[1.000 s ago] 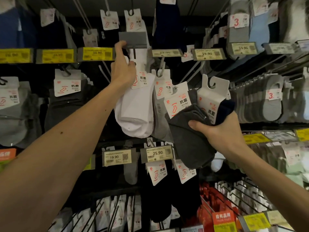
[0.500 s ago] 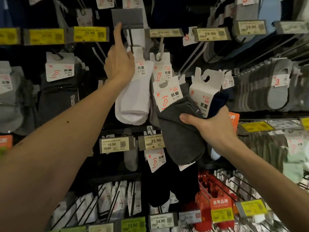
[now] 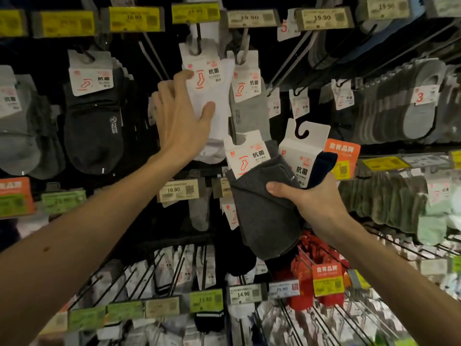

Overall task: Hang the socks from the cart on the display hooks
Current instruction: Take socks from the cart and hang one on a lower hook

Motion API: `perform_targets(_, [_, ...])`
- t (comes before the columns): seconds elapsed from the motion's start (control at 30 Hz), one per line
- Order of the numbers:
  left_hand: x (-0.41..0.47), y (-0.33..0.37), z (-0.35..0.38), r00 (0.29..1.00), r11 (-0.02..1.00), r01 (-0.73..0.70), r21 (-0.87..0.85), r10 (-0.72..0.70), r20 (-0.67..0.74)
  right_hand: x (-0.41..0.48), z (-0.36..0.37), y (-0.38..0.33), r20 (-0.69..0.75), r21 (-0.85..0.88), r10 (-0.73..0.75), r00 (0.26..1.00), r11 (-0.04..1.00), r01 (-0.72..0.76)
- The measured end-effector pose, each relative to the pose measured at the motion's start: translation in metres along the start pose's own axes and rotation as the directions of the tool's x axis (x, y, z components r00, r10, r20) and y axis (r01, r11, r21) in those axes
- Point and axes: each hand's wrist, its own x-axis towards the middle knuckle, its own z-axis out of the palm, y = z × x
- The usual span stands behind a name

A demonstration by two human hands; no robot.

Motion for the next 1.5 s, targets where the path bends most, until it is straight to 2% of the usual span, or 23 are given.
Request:
perform_targets(0.07, [-0.037,0.006,-0.008,0.995,0.981,0.062,-0.184,-0.048,0.082,-0.007,0.005,0.003,-0.011,0.038,0.015,1.0,0.999,-0.015])
perform_targets(0.13, [-0.076,0.011,-0.016,0.95,0.915,0.266,-0.304,-0.196,0.242,-0.014,0.013,0.004,-0.005,0.079,0.021,1.0,0.997,-0.021])
perform_targets(0.17, [-0.094,0.011,-0.018,0.895,0.852,0.403,-0.335,-0.291,0.338,-0.018,0.017,0.006,0.005,0.095,0.027,1.0,0.995,-0.027])
perform_targets(0.23, [-0.121,0.01,-0.024,0.707,0.621,0.682,-0.386,-0.426,0.565,-0.027,0.028,0.007,0.019,0.14,0.043,0.999,0.989,-0.046])
perform_targets(0.27, [-0.128,0.009,-0.028,0.604,0.484,0.782,-0.393,-0.435,0.668,-0.031,0.034,0.009,0.021,0.157,0.052,0.998,0.986,-0.054])
perform_targets(0.3, [-0.133,0.006,-0.032,0.535,0.375,0.838,-0.397,-0.417,0.735,-0.037,0.04,0.01,0.031,0.161,0.055,0.998,0.985,-0.06])
perform_targets(0.33, [-0.135,0.003,-0.037,0.501,0.305,0.862,-0.405,-0.391,0.772,-0.042,0.047,0.012,0.045,0.151,0.052,0.998,0.987,-0.059])
perform_targets(0.4, [-0.137,-0.004,-0.045,0.5,0.252,0.865,-0.434,-0.36,0.787,-0.053,0.058,0.015,0.091,0.118,0.019,0.996,0.993,-0.03])
perform_targets(0.47, [-0.138,-0.013,-0.055,0.534,0.259,0.844,-0.47,-0.324,0.781,-0.062,0.065,0.018,0.136,0.156,0.016,0.991,0.987,-0.037])
perform_targets(0.57, [-0.141,-0.035,-0.071,0.54,0.29,0.828,-0.48,-0.182,0.822,-0.069,0.071,0.017,0.193,0.339,0.128,0.973,0.922,-0.189])
perform_targets(0.63, [-0.146,-0.049,-0.079,0.515,0.327,0.827,-0.458,-0.111,0.85,-0.074,0.076,0.016,0.217,0.33,0.179,0.96,0.912,-0.244])
perform_targets(0.73, [-0.155,-0.06,-0.087,0.532,0.376,0.802,-0.465,-0.095,0.841,-0.079,0.085,0.016,0.185,0.241,0.16,0.97,0.949,-0.202])
perform_targets(0.93, [-0.166,-0.072,-0.089,0.605,0.348,0.784,-0.514,-0.245,0.757,-0.082,0.097,0.018,0.186,0.189,0.206,0.961,0.952,-0.241])
perform_targets(1.03, [-0.168,-0.077,-0.092,0.574,0.269,0.818,-0.509,-0.315,0.756,-0.081,0.105,0.021,0.174,0.126,0.233,0.957,0.958,-0.256])
perform_targets(1.17, [-0.171,-0.084,-0.099,0.537,0.224,0.843,-0.488,-0.384,0.751,-0.081,0.116,0.025,0.15,0.104,0.27,0.951,0.952,-0.287])
perform_targets(1.3, [-0.179,-0.098,-0.11,0.529,0.254,0.848,-0.465,-0.464,0.71,-0.089,0.133,0.03,0.162,0.032,0.276,0.947,0.958,-0.284])
perform_targets(1.4, [-0.199,-0.112,-0.116,0.492,0.247,0.869,-0.429,-0.529,0.692,-0.102,0.144,0.039,0.205,0.031,0.322,0.924,0.942,-0.335])
perform_targets(1.5, [-0.228,-0.129,-0.121,0.481,0.299,0.877,-0.377,-0.558,0.676,-0.119,0.154,0.057,0.261,-0.029,0.367,0.893,0.927,-0.373])
